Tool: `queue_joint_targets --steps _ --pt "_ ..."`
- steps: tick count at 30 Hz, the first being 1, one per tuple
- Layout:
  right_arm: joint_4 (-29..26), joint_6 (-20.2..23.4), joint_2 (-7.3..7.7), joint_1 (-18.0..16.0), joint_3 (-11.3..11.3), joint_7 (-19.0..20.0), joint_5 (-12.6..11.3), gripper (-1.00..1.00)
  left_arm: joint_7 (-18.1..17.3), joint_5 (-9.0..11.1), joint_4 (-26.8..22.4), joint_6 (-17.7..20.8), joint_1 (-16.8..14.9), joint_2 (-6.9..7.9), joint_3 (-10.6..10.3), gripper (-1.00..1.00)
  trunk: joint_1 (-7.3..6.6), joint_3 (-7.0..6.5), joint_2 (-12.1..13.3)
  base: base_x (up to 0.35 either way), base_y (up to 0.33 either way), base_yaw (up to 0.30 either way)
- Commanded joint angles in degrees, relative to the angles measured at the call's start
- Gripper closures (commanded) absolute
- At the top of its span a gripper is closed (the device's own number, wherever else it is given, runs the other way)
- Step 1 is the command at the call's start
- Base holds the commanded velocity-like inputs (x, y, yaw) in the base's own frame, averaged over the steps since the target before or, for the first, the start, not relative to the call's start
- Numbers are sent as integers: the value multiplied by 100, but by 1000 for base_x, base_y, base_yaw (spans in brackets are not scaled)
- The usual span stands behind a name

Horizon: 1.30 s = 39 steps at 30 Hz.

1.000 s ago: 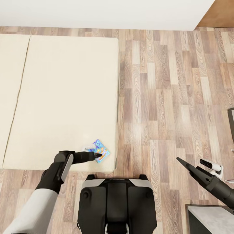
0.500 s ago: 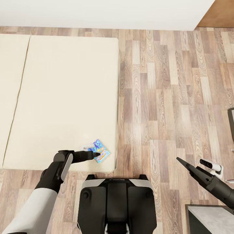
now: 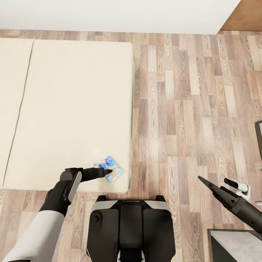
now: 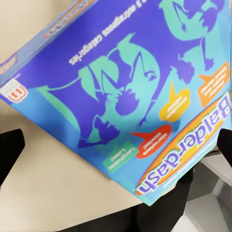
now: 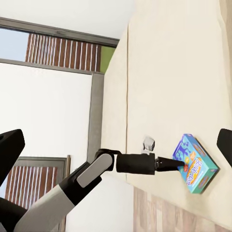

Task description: Put all the toys in the child's room - the three board games (two on the bed and one on the table), the two jigsaw puzzles on the table, and the tennis ball on the table - inside the toy box on the table in the child's room.

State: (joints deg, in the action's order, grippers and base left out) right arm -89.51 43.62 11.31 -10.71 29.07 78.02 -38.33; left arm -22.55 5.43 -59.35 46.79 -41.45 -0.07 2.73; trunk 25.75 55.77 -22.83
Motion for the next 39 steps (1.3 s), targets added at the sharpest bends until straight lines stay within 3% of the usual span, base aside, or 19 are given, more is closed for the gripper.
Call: queue_joint_targets --steps 1,26,39 --pt "0 52 3 -1 2 6 -17 -100 14 58 -15 43 -2 -1 8 -100 3 5 -9 0 0 0" --pt "4 59 11 -1 2 12 -17 -100 22 69 -103 21 -37 -37 9 -100 3 5 -9 0 0 0" --pt "3 57 11 -1 2 12 -17 -100 -44 89 -110 -236 -37 -50 9 -100 3 5 -9 0 0 0"
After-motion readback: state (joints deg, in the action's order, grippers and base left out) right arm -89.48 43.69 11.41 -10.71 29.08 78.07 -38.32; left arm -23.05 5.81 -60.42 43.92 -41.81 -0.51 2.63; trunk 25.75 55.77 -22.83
